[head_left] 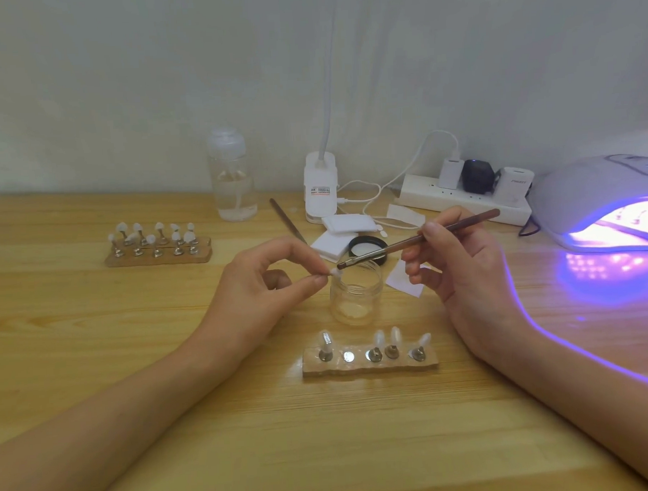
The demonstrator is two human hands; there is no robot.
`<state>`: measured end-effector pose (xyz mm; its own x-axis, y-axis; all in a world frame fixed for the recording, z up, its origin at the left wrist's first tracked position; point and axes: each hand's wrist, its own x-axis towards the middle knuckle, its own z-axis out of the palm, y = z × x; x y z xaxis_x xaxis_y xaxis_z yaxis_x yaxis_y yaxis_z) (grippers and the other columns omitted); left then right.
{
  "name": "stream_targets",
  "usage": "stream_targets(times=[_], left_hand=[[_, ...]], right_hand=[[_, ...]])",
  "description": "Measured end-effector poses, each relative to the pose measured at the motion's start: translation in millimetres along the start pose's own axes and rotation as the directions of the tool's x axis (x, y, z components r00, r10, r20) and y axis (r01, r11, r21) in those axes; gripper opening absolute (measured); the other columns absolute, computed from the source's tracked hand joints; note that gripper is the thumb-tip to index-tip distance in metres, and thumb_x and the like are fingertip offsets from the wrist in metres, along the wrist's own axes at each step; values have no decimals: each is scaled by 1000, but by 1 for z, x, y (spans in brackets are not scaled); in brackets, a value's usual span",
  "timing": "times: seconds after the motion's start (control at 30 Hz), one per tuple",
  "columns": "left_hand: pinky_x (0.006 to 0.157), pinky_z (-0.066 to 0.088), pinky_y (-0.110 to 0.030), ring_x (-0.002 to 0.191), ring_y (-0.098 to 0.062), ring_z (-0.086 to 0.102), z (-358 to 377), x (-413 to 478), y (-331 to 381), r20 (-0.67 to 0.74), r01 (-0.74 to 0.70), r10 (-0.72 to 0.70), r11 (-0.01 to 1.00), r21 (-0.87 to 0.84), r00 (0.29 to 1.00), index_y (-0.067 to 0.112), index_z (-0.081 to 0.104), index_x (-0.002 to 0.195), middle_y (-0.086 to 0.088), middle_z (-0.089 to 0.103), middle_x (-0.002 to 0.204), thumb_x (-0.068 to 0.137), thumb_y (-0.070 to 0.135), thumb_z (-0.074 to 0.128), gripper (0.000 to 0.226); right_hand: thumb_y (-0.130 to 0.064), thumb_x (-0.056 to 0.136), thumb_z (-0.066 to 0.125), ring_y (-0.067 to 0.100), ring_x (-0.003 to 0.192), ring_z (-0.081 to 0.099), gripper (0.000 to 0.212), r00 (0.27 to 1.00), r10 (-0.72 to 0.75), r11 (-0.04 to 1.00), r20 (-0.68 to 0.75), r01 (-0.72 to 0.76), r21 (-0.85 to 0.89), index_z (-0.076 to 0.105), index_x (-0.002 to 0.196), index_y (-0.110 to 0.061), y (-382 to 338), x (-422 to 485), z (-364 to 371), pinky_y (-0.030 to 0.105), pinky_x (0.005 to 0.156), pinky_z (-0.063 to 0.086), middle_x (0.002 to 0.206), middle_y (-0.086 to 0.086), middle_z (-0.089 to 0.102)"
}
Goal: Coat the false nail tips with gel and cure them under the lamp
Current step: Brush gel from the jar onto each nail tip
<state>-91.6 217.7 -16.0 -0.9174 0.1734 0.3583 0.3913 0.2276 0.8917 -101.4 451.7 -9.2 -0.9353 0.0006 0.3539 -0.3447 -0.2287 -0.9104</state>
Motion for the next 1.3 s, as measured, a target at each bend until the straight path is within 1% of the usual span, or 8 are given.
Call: stream_targets(times=[0.17, 0.3, 0.43, 0.57, 0.73, 0.9, 1.03, 1.3], left_hand=[[46, 32, -15, 47, -8, 35, 0, 0, -2, -2, 12, -12, 1000, 2, 1000, 26, 70, 80, 13, 45, 48, 83, 17, 77, 12], [46, 31, -14, 47, -8, 35, 0, 0, -2, -2, 15, -15, 1000, 0, 1000, 26, 70, 79, 13, 44, 49, 83, 15, 77, 14], [47, 28, -18, 51, -15, 33, 0, 0, -1, 6, 20, -20, 1000, 3, 1000, 24, 70, 80, -22, 42, 56, 82, 19, 78, 10], [48, 28, -21, 54, -20, 34, 0, -1, 2, 20, 24, -24, 1000, -1, 1000, 24, 69, 81, -35, 53, 73, 81, 22, 79, 10], [56, 32, -31, 56, -21, 36, 2, -1, 4, 14, 47, -47, 999, -12, 999, 25, 69, 82, -36, 60, 93, 74, 35, 76, 15], [56, 34, -30, 53, -15, 39, 1, -2, 4, 15, 66, -66, 998, 5, 998, 25, 69, 82, -32, 63, 94, 74, 35, 77, 15], [56, 34, -28, 54, -13, 39, 0, -2, 3, 17, 81, -81, 996, 25, 997, 26, 69, 80, -30, 64, 95, 80, 25, 80, 11], [63, 37, -33, 56, -17, 42, 1, -2, 4, 12, 120, -120, 992, 30, 993, 27, 69, 78, -25, 67, 95, 79, 26, 80, 11]], right_hand=[[-19, 95, 60, 17, 62, 65, 8, 999, 4, 999, -34, -6, -48, 58, 87, -17, 0, 0, -1, 24, 56, 53, 71, 7, 69], [-23, 93, 61, 18, 62, 65, 13, 1000, -5, 1000, 14, 5, -15, 63, 80, -26, -2, 0, 1, 24, 56, 53, 72, 6, 69], [-20, 96, 60, 18, 62, 65, 15, 1000, -3, 998, -18, 2, -66, 62, 82, -24, -1, -1, 1, 23, 55, 53, 72, 7, 69], [-22, 94, 59, 17, 62, 65, 16, 1000, -13, 1000, 10, 13, -13, 64, 79, -28, -3, -1, 2, 23, 56, 52, 72, 6, 69], [-18, 97, 59, 19, 62, 65, 15, 1000, -8, 997, -13, 7, -79, 61, 83, -22, -3, -3, 2, 25, 56, 54, 72, 8, 68], [-19, 96, 59, 17, 62, 65, 20, 1000, -18, 999, 11, 19, -26, 64, 78, -28, -5, -2, 3, 25, 57, 54, 72, 6, 69], [-18, 97, 59, 19, 63, 66, 15, 1000, -11, 996, -16, 10, -85, 61, 82, -22, -3, -2, 2, 25, 57, 54, 72, 7, 69], [-17, 96, 59, 19, 62, 66, 12, 1000, -27, 996, -9, 27, -86, 59, 84, -19, -4, -4, 4, 24, 56, 54, 71, 7, 69]])
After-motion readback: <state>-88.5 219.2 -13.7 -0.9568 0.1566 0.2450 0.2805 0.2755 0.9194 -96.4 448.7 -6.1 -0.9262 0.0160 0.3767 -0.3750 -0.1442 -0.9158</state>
